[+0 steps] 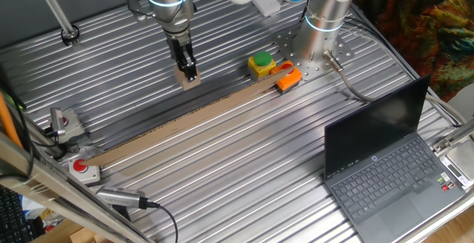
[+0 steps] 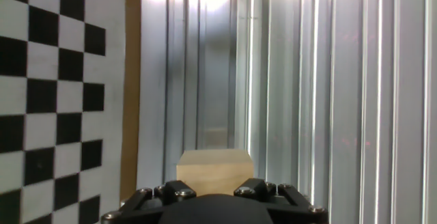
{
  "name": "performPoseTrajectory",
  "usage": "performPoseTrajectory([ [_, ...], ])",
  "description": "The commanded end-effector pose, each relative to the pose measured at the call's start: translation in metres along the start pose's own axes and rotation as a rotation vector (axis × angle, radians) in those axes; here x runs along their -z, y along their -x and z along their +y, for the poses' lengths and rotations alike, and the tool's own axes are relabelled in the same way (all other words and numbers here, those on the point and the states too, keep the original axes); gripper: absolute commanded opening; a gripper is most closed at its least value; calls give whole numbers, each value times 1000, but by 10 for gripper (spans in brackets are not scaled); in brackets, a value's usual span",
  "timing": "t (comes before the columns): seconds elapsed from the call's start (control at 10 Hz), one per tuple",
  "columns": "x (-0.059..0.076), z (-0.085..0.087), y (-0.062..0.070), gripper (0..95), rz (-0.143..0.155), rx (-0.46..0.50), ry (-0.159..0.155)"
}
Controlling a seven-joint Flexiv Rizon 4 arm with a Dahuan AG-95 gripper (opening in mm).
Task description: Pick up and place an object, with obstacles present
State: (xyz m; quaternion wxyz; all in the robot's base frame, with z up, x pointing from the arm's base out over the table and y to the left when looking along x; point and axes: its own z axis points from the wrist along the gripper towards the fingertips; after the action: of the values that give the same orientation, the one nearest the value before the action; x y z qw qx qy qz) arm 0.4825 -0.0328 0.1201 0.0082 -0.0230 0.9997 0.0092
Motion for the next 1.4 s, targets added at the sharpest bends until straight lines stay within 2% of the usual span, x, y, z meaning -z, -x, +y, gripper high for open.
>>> performPoseTrajectory([
  [0.1,2,0,-1,0,6,-2,0],
  [0.2,1,0,-2,0,-1,-10,9],
  [0.5,-1,1,-7,0,0,-38,21],
  [1.4,-2,1,-9,0,27,-45,11],
])
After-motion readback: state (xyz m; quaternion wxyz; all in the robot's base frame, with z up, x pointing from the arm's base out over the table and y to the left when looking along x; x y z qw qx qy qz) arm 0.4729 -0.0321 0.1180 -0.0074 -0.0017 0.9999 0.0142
